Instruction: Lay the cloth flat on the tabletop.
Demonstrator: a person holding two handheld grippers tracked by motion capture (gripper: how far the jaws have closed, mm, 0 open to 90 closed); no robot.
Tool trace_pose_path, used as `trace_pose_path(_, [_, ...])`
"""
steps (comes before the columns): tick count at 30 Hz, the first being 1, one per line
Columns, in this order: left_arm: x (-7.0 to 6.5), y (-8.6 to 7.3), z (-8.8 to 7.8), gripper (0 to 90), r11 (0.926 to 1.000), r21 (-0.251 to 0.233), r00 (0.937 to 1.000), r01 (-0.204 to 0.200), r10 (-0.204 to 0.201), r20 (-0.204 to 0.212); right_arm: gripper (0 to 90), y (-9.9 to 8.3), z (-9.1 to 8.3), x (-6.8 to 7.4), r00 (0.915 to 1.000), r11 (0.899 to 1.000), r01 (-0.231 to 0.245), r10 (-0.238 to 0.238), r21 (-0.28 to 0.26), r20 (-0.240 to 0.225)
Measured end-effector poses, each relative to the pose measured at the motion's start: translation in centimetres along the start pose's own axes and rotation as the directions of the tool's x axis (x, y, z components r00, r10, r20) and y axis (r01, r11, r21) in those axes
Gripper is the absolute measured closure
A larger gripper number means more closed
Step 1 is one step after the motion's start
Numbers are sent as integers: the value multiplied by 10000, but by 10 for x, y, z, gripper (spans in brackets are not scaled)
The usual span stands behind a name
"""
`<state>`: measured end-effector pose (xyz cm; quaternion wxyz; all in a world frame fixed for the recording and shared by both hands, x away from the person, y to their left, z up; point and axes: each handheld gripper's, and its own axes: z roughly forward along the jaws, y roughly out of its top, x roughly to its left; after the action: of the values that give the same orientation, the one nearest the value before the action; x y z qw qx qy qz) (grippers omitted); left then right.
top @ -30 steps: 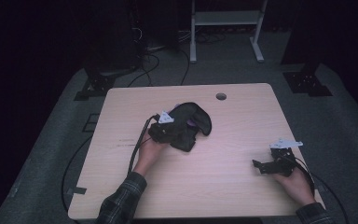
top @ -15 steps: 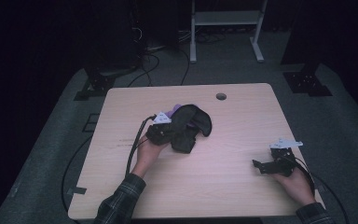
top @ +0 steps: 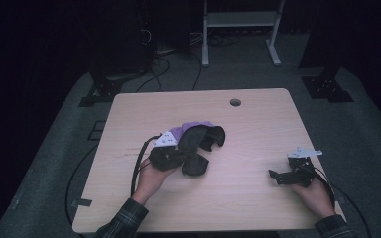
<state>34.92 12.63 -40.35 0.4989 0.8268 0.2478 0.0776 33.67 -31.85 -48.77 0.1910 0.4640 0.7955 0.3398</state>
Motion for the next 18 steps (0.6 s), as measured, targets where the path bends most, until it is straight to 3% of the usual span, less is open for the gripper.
trace_pose_path(7, [-17,-3,-32,854,9990,-448,9993,-12,29,370,30,0,0,-1,10000,10000,57,-57,0,-46])
trace_pose_path(10, [-16,-3,-55,854,9962,-865,9998,59,-43,189,30,0,0,-1,10000,10000,64,-64,-1,-49])
trace_pose_path(15, [9,-12,-74,853,9927,-1109,9966,480,-551,-619,30,0,0,-1,10000,10000,63,-63,-1,-51])
trace_pose_path(18, [30,-24,-79,852,9887,-1133,9864,978,-1114,-1209,30,0,0,-1,10000,10000,64,-64,-7,-57])
